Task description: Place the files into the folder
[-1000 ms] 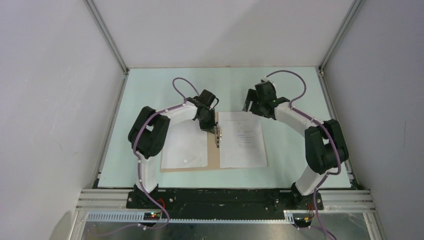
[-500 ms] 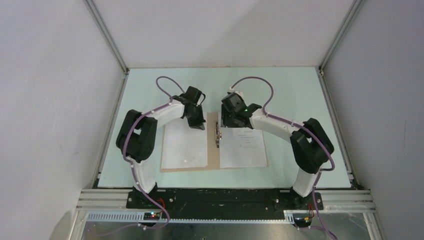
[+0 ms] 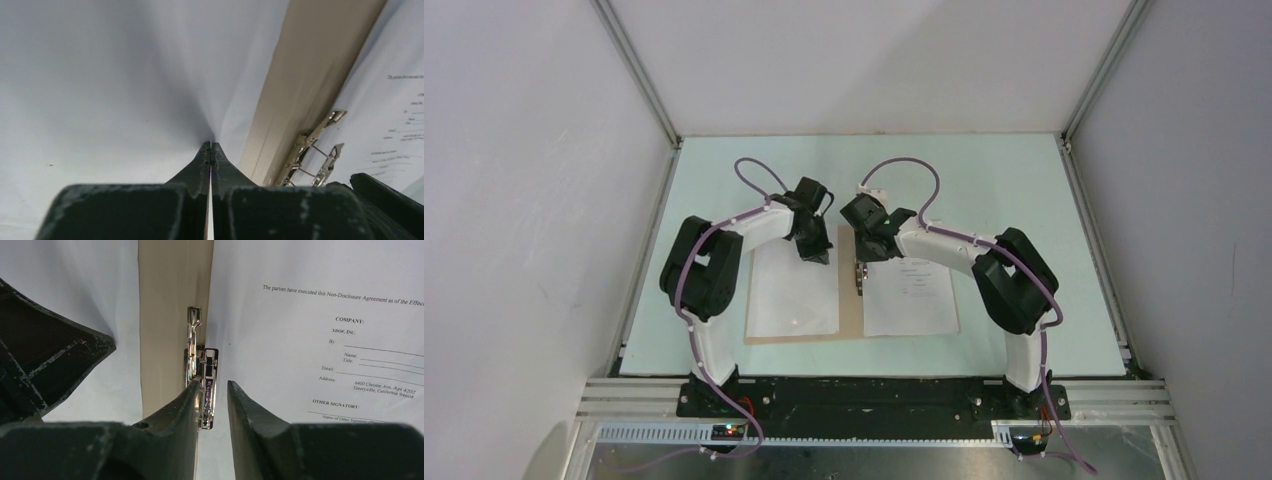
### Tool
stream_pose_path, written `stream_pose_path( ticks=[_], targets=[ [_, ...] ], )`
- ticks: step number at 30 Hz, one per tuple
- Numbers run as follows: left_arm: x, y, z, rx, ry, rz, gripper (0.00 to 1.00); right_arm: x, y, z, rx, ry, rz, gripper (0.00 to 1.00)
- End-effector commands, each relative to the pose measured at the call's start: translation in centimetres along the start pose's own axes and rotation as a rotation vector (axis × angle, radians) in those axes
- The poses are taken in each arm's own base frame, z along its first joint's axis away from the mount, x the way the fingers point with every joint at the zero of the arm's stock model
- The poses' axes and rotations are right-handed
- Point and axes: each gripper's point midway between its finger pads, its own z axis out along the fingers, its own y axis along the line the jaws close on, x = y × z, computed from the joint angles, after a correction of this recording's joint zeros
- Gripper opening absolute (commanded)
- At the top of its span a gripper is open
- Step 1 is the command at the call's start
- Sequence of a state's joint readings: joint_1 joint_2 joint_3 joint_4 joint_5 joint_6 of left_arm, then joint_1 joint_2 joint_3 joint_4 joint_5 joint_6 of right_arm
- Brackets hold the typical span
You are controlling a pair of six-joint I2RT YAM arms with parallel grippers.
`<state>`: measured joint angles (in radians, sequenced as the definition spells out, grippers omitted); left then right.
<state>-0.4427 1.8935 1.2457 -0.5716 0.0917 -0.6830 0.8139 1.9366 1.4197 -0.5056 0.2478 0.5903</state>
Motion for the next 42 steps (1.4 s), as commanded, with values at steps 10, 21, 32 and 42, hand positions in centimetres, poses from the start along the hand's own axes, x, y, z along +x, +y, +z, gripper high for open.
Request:
stream_pose_path(
  ticks=[10,21,32,42],
  targets=[
    [-0.1,0.9,0.8,-0.036,-0.003,-0.034,0.0,0.2,0.3,0.5,0.03,0.002,-0.018,0.27],
    [-0.2,0.8,0.8,-0.035,-0.004,-0.029,0.0,0.5,0.8,0.6,0.016,0.009,-0.019,0.2],
    [-0.2,0.8,1.0,-0.035,-0.002,-0.029,0.0,2.0,1.3,0.6,0.01,0.032,-0.023,0.14],
    [-0.2,0.9,1.1,-0.039,0.0,-0.03,0.0,3.2,0.6,0.3,0.004,0.047,0.012,0.04]
  ],
)
